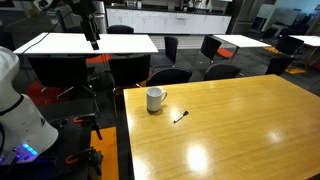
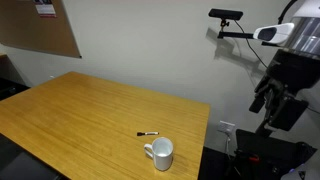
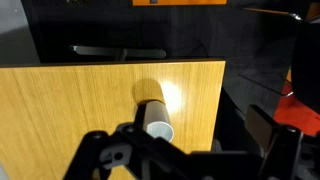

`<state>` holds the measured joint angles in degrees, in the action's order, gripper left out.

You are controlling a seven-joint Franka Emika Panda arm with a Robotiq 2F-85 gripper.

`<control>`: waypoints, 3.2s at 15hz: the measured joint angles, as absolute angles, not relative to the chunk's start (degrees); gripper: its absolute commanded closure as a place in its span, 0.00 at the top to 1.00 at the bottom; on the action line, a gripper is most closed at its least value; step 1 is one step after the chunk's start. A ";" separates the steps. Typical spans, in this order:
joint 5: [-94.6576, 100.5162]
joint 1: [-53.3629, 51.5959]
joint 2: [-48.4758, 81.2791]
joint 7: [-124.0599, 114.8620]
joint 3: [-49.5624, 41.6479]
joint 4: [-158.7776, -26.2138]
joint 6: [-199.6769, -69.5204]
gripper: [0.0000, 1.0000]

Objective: Pick up the small brush from the table and put it in the mug cup.

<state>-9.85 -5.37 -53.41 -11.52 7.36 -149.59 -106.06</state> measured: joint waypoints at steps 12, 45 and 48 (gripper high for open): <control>-8.59 -4.36 -53.27 -11.46 7.37 -149.75 -108.22 1.00; 7.73 -1.20 -18.93 18.98 -4.40 -141.50 -144.53 1.00; 7.49 -1.20 -16.14 19.03 -4.42 -140.56 -145.20 1.00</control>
